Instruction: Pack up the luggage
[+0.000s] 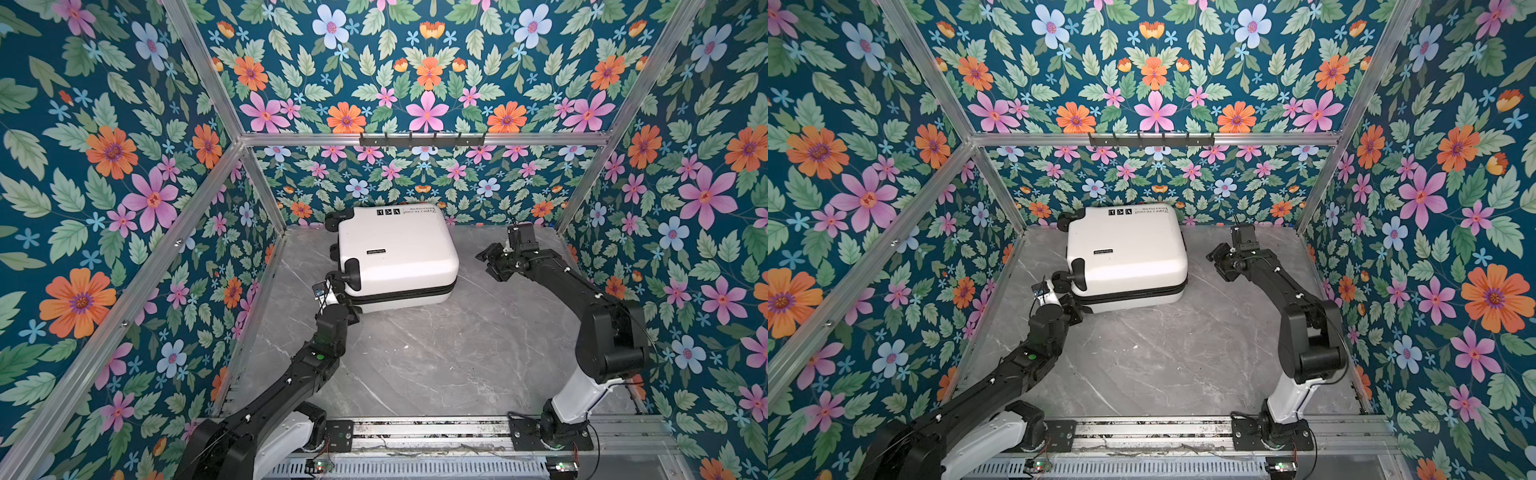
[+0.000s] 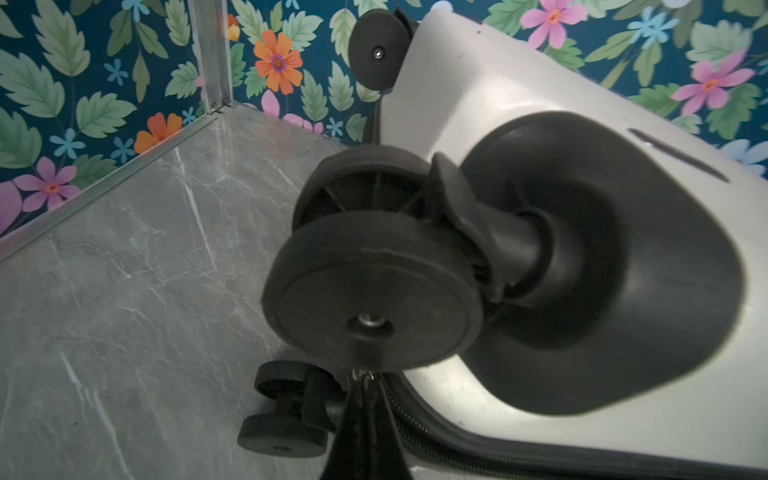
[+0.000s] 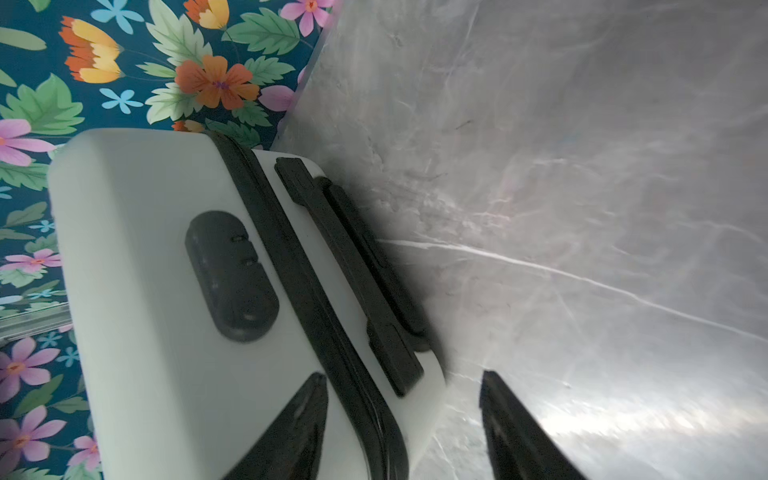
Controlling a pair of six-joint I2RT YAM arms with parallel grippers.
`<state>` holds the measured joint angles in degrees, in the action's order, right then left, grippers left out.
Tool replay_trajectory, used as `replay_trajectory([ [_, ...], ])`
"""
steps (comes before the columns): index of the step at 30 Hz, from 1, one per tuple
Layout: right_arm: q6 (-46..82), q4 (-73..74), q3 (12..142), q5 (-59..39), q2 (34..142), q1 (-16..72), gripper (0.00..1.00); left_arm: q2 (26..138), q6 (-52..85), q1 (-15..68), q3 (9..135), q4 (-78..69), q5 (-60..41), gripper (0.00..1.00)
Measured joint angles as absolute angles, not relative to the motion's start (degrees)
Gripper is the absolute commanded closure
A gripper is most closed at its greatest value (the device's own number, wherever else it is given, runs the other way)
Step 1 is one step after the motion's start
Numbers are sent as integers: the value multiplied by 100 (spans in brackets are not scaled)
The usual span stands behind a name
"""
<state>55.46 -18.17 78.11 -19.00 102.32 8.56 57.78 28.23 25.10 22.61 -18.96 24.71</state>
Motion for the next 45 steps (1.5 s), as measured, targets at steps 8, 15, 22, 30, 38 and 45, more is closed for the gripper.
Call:
replay_trajectory([
  [8, 5811, -1330, 8512, -2545, 11174, 1116, 43, 6368, 2912, 1922, 2834, -1621, 2438, 100],
  [15, 6025, -858, 8525, -2825, 11441, 1293, 47, 6460, 2958, 1529, 2871, -1584, 2451, 100],
  [22, 6298, -176, 8521, -2899, 11555, 1282, 55, 6630, 2926, 1431, 2985, -1584, 2324, 100],
  [30, 6578, 119, 8827, -3083, 12140, 1313, 55, 6652, 2676, 1404, 3002, -1570, 2158, 100],
  [38, 7015, 650, 8606, -3295, 12599, 1461, 52, 6740, 2580, 1389, 3015, -1584, 2003, 100],
  [45, 7432, 1608, 8226, -3299, 12615, 1597, 51, 6648, 2504, 1385, 2961, -1568, 1796, 100],
])
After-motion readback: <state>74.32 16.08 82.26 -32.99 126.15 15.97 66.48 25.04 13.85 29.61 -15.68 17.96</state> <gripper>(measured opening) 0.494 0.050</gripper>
